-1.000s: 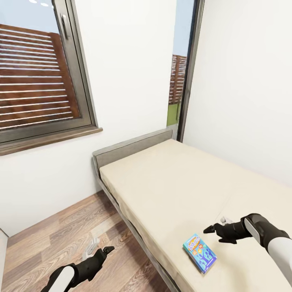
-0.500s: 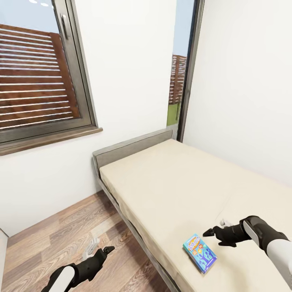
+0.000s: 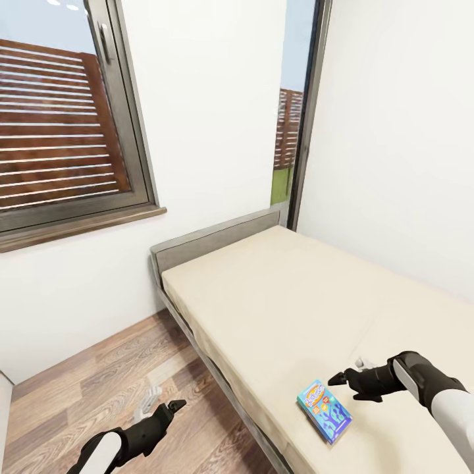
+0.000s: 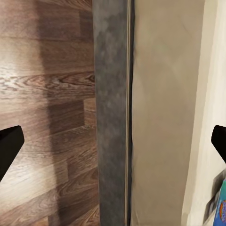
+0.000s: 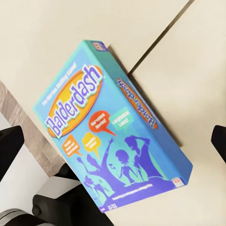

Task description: Put all the toys in the child's room - the three board games (two on the bed and one on the table), the two jigsaw puzzles on the table, and the tennis ball on the table - inside the toy box on the table in the child's room.

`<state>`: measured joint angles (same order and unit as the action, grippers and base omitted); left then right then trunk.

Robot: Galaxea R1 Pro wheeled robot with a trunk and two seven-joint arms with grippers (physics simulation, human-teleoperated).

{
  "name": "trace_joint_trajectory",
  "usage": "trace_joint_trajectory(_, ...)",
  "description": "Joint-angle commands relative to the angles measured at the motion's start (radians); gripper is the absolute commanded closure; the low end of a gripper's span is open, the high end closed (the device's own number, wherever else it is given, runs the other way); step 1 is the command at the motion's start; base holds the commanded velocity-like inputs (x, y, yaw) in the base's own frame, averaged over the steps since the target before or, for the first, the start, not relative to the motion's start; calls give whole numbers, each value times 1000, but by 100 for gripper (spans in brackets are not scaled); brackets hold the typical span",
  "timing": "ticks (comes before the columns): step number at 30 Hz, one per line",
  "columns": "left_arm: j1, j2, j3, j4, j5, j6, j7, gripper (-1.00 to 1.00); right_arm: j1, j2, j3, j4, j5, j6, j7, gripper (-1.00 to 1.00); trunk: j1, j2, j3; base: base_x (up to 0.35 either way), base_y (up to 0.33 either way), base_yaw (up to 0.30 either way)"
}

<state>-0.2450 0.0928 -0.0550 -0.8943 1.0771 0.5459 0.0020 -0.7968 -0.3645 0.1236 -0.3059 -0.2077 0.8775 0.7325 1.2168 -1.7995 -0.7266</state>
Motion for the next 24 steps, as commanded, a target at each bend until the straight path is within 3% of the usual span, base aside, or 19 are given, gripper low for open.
trace_joint_trajectory(1,0,0,-2,0,3,2,0,-100,0,-1,8,-1,-10,4,-1,-100,0,0,-1,0,0,0)
trace_joint_trajectory(24,0,-1,-3,0,3,2,0,-100,1,4,8,-1,-10,-46,-3,-100,0,0,-5,0,0,0)
